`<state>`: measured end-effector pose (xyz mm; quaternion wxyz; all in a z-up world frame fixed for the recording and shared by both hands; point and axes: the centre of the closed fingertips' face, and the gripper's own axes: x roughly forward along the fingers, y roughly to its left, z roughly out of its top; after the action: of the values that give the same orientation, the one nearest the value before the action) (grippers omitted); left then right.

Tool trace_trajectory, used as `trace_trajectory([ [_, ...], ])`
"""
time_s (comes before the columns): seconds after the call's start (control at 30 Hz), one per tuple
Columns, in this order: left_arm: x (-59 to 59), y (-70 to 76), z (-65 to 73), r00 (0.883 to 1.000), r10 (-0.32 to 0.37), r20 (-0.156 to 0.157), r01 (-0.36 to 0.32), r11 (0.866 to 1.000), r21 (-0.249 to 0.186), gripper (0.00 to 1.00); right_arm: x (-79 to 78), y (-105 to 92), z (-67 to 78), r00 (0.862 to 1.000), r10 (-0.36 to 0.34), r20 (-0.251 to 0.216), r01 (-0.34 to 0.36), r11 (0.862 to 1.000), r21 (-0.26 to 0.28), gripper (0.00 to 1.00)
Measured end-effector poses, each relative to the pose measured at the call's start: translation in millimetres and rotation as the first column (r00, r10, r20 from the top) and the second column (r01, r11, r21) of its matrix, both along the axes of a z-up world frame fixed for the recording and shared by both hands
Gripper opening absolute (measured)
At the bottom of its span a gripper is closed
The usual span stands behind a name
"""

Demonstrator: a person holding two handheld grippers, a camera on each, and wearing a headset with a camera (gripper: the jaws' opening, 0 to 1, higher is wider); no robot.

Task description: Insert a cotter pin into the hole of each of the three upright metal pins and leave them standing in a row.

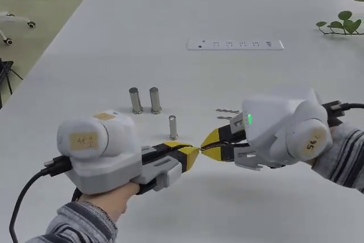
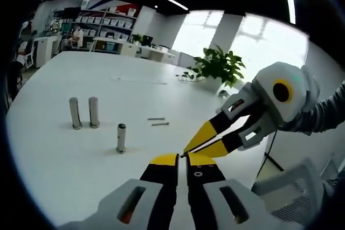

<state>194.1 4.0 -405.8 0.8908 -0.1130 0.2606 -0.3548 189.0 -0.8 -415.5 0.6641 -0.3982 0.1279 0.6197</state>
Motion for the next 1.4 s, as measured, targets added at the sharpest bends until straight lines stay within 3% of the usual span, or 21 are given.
trace_trajectory([
  [0.2, -0.8, -2.0, 1.9, 1.000, -0.007, 0.003, 0.007, 1.000, -0.017, 0.00, -0.7, 1.1, 1.1, 1.000, -0.007, -0.006, 0.007, 1.000, 0.009, 0.00],
  [0.5, -4.4, -5.0, 2.0, 0.996, -0.066, 0.054, 0.064, 0.997, 0.031, 0.00, -1.7, -0.4, 1.4, 0.999, -0.021, -0.024, 0.021, 1.000, 0.014, 0.00],
  [0.7, -7.6, -5.5, 3.8, 0.986, -0.130, 0.099, 0.123, 0.989, 0.079, 0.00, -0.5, -4.7, 0.2, 0.999, -0.031, -0.035, 0.031, 0.999, 0.008, 0.00],
  [0.83, -10.9, -6.9, 5.2, 0.972, -0.190, 0.138, 0.173, 0.976, 0.131, 0.00, -2.1, -6.5, -0.6, 0.999, -0.027, -0.046, 0.027, 1.000, 0.005, 0.00],
  [0.93, -15.5, -9.8, 6.2, 0.949, -0.264, 0.174, 0.233, 0.955, 0.182, 0.00, -6.3, -6.7, -1.6, 0.997, -0.018, -0.074, 0.018, 1.000, 0.007, 0.00],
  [1.2, -23.7, -15.3, 6.6, 0.906, -0.371, 0.203, 0.322, 0.917, 0.236, 0.00, -16.9, -6.6, -5.3, 0.992, 0.011, -0.127, -0.010, 1.000, 0.007, 0.00],
  [1.33, -25.6, -14.9, 5.9, 0.895, -0.396, 0.205, 0.343, 0.905, 0.250, 0.00, -19.6, -7.2, -5.8, 0.991, 0.015, -0.134, -0.015, 1.000, 0.000, 0.00],
  [1.4, -25.2, -13.9, 5.6, 0.896, -0.394, 0.203, 0.342, 0.906, 0.251, 0.00, -20.1, -7.4, -5.1, 0.991, 0.015, -0.135, -0.015, 1.000, 0.000, 0.00],
])
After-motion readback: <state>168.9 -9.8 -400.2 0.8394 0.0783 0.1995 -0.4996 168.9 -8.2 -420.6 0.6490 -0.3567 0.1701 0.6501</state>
